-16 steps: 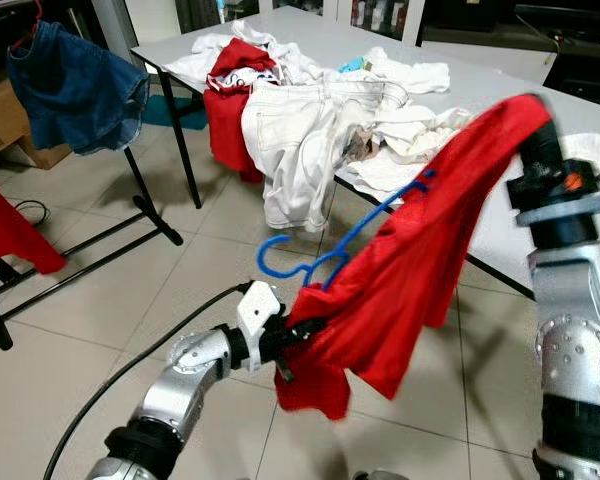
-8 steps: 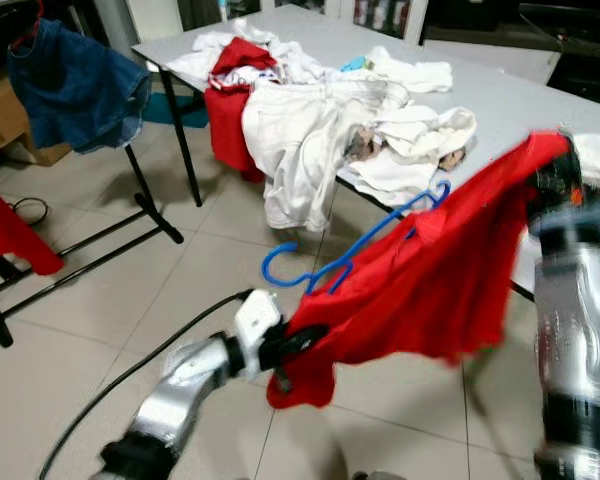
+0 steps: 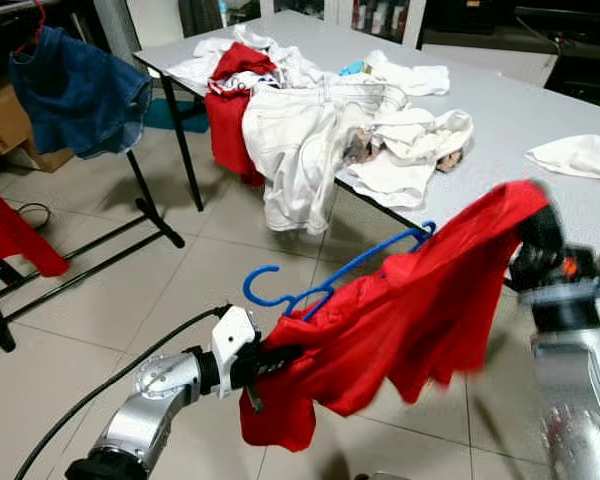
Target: Hang hanger
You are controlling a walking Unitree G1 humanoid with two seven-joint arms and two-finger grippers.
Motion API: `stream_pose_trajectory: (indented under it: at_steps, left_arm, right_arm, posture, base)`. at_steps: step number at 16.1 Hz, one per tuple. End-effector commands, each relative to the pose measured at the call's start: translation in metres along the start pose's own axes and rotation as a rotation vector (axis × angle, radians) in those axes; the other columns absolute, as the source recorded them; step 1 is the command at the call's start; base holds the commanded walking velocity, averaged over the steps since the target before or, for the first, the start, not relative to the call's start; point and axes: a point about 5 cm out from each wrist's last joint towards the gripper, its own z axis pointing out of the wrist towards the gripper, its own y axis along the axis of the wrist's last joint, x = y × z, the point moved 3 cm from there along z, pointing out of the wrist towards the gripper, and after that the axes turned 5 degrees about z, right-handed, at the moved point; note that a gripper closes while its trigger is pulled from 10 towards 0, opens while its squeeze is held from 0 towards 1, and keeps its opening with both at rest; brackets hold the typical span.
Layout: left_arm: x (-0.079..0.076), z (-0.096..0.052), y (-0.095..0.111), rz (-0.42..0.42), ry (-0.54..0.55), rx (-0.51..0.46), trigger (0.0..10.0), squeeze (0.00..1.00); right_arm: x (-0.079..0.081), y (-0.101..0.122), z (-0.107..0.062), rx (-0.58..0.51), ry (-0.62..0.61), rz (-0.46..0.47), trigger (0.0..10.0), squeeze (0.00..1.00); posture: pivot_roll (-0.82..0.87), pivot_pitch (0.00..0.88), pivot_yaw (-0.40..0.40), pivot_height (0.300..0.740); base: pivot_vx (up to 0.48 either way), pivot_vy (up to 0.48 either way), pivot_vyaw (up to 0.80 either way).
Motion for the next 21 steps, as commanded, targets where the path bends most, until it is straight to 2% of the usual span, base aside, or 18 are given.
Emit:
stream_pose_trajectory:
  at_steps: [1, 2, 3, 5, 8, 10, 12, 16, 17, 19, 20, 21]
  left_arm:
    - [0.002, -0.009, -0.009, -0.021, 0.013, 0.042, 10.0, 0.00]
    - [0.004, -0.009, -0.006, -0.020, 0.015, 0.036, 10.0, 0.00]
    - [0.006, -0.010, -0.005, -0.018, 0.016, 0.032, 10.0, 0.00]
    - [0.021, -0.019, 0.008, -0.002, 0.036, 0.010, 10.0, 0.00]
    - [0.030, -0.026, 0.015, 0.018, 0.027, 0.015, 10.0, 0.00]
    - [0.035, -0.027, 0.020, 0.027, 0.032, 0.011, 10.0, 0.00]
    - [0.035, -0.026, 0.025, 0.033, 0.023, 0.001, 10.0, 0.00]
    - [0.034, -0.025, 0.027, 0.034, 0.010, -0.003, 10.0, 0.00]
    - [0.035, -0.024, 0.029, 0.042, 0.007, -0.005, 10.0, 0.00]
    - [0.039, -0.025, 0.037, 0.063, 0.005, -0.013, 10.0, 0.00]
    - [0.041, -0.025, 0.040, 0.073, 0.005, -0.016, 10.0, 0.00]
    - [0.045, -0.026, 0.047, 0.092, 0.004, -0.025, 10.0, 0.00]
  right_arm:
    - [0.006, -0.004, -0.006, 0.035, 0.058, -0.013, 0.0, 0.00]
    - [0.006, -0.024, -0.021, 0.137, 0.085, -0.029, 0.0, 0.00]
    - [0.006, -0.033, -0.028, 0.183, 0.091, -0.035, 0.0, 0.00]
    - [0.002, -0.063, -0.046, 0.326, 0.090, -0.029, 0.0, 0.00]
    - [-0.005, -0.081, -0.048, 0.414, 0.116, -0.036, 0.0, 0.00]
    - [-0.006, -0.105, -0.058, 0.531, 0.173, -0.054, 0.0, 0.00]
    - [-0.006, -0.123, -0.067, 0.613, 0.200, -0.023, 0.0, 0.00]
    - [-0.025, -0.146, -0.078, 0.737, 0.185, -0.084, 0.0, 0.00]
    - [-0.026, -0.151, -0.081, 0.778, 0.206, -0.086, 1.5, 0.00]
    - [-0.030, -0.159, -0.085, 0.821, 0.220, -0.104, 2.0, 0.00]
    - [-0.031, -0.161, -0.084, 0.825, 0.219, -0.105, 2.8, 0.00]
    - [-0.033, -0.164, -0.084, 0.829, 0.214, -0.105, 4.3, 0.00]
  posture:
    - [-0.14, 0.000, 0.065, 0.740]
    - [-0.15, 0.000, 0.060, 0.740]
    - [-0.14, 0.000, 0.056, 0.740]
    - [-0.13, 0.000, 0.048, 0.740]
    - [-0.12, 0.000, 0.042, 0.740]
    - [-0.11, 0.000, 0.041, 0.740]
    - [-0.11, 0.000, 0.040, 0.740]
    - [-0.10, 0.000, 0.042, 0.740]
    - [-0.10, 0.000, 0.042, 0.740]
    - [-0.10, 0.000, 0.043, 0.740]
    - [-0.10, 0.000, 0.044, 0.740]
    - [-0.10, 0.000, 0.044, 0.740]
  base:
    - [0.000, 0.000, 0.00]
    - [0.000, 0.000, 0.00]
    - [0.000, 0.000, 0.00]
    - [0.000, 0.000, 0.00]
    - [0.000, 0.000, 0.00]
    - [0.000, 0.000, 0.00]
    - [0.000, 0.000, 0.00]
    - [0.000, 0.000, 0.00]
    - [0.000, 0.000, 0.00]
    - [0.000, 0.000, 0.00]
    - [0.000, 0.000, 0.00]
    - [0.000, 0.000, 0.00]
